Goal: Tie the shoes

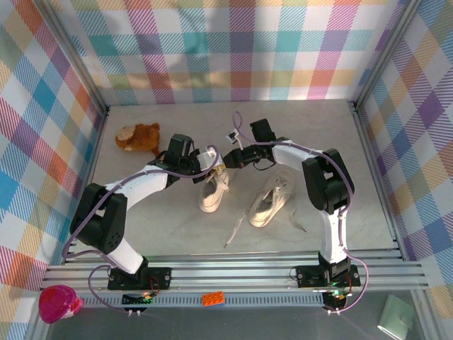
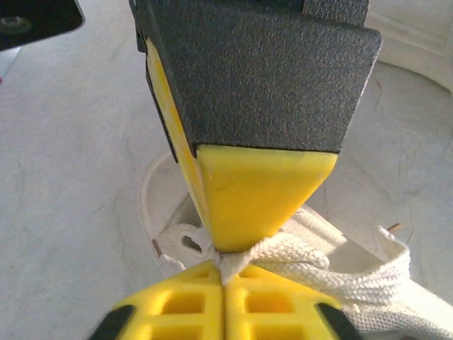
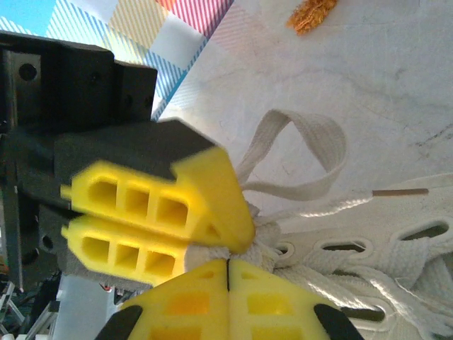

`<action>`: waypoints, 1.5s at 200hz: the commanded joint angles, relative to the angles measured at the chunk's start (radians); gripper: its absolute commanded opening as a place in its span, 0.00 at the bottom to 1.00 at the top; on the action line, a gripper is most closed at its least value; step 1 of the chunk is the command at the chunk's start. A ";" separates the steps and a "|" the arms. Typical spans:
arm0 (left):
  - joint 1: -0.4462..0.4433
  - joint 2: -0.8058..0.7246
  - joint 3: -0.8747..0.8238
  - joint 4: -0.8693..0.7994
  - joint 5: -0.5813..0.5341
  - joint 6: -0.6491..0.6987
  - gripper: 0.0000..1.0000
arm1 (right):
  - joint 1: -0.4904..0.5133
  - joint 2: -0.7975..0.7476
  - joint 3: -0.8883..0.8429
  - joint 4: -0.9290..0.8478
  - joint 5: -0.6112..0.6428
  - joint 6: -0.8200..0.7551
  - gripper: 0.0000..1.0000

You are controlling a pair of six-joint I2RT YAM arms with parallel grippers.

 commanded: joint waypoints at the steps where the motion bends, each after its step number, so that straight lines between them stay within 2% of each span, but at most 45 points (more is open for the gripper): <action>1: 0.005 -0.042 -0.015 0.014 -0.005 0.002 0.24 | 0.002 -0.042 0.003 -0.014 0.006 -0.047 0.00; 22: 0.007 -0.081 -0.036 0.034 -0.024 -0.029 0.41 | 0.005 -0.037 0.023 -0.078 0.022 -0.096 0.00; 52: 0.028 -0.162 -0.060 0.059 -0.085 -0.156 0.48 | 0.011 -0.043 0.033 -0.132 0.052 -0.151 0.00; 93: 0.098 -0.245 -0.038 0.004 -0.228 -0.588 0.53 | 0.041 -0.065 0.037 -0.182 0.151 -0.246 0.00; 109: 0.138 -0.245 -0.007 -0.078 -0.236 -0.751 0.53 | 0.054 -0.073 0.033 -0.181 0.187 -0.269 0.00; 142: 0.189 -0.227 0.007 -0.186 -0.211 -1.008 0.52 | 0.077 -0.089 0.024 -0.169 0.259 -0.291 0.00; 160: 0.227 -0.190 0.012 -0.190 -0.115 -1.124 0.52 | 0.085 -0.108 0.000 -0.137 0.302 -0.293 0.00; 188: 0.246 -0.104 0.025 -0.152 -0.024 -1.269 0.52 | 0.093 -0.127 -0.020 -0.124 0.349 -0.304 0.00; 219: 0.242 -0.007 0.039 -0.088 0.047 -1.395 0.52 | 0.101 -0.135 -0.027 -0.132 0.374 -0.317 0.00; 300: 0.177 0.165 0.006 0.163 0.107 -1.613 0.54 | 0.110 -0.150 -0.038 -0.125 0.402 -0.328 0.00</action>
